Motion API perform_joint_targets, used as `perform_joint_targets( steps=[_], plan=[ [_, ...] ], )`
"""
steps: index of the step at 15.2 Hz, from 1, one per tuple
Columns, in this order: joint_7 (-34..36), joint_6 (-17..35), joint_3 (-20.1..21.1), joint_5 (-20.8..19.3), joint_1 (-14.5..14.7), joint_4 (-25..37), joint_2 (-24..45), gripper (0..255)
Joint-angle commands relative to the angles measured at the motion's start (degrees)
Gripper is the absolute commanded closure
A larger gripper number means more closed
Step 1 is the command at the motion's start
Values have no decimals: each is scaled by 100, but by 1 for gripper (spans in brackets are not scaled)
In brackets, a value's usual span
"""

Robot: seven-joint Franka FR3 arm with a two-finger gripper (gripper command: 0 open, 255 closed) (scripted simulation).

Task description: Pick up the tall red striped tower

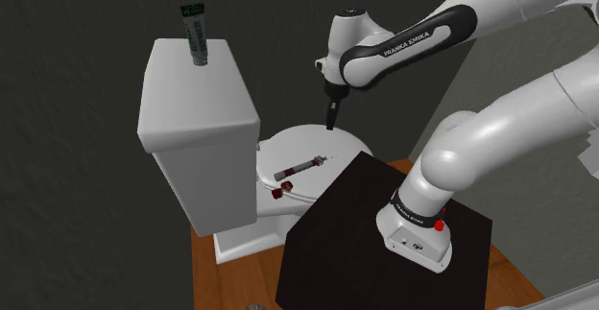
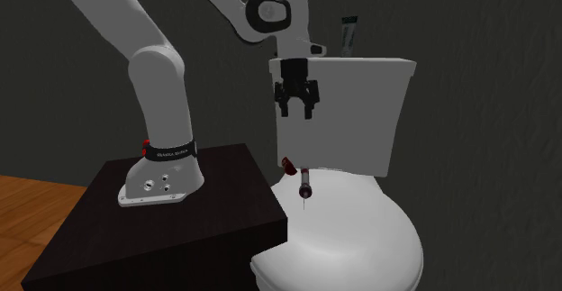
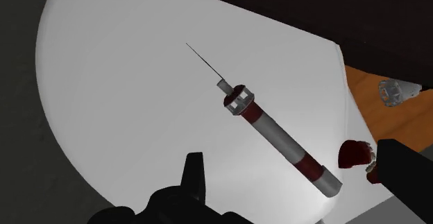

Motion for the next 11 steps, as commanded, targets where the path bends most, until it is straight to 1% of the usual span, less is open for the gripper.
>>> perform_joint_targets(
  steps=[1,4,7,9,11],
  plan=[
    [-55,555,-65,-147,-44,-160,372,0],
    [-104,1396,-152,-412,-144,-246,1117,0],
    [-70,2231,-201,-760,-283,-219,1968,0],
    [40,2760,-222,-1087,-396,-133,2576,0],
    [261,3245,-274,-1541,-492,13,3201,0]
  ],
)
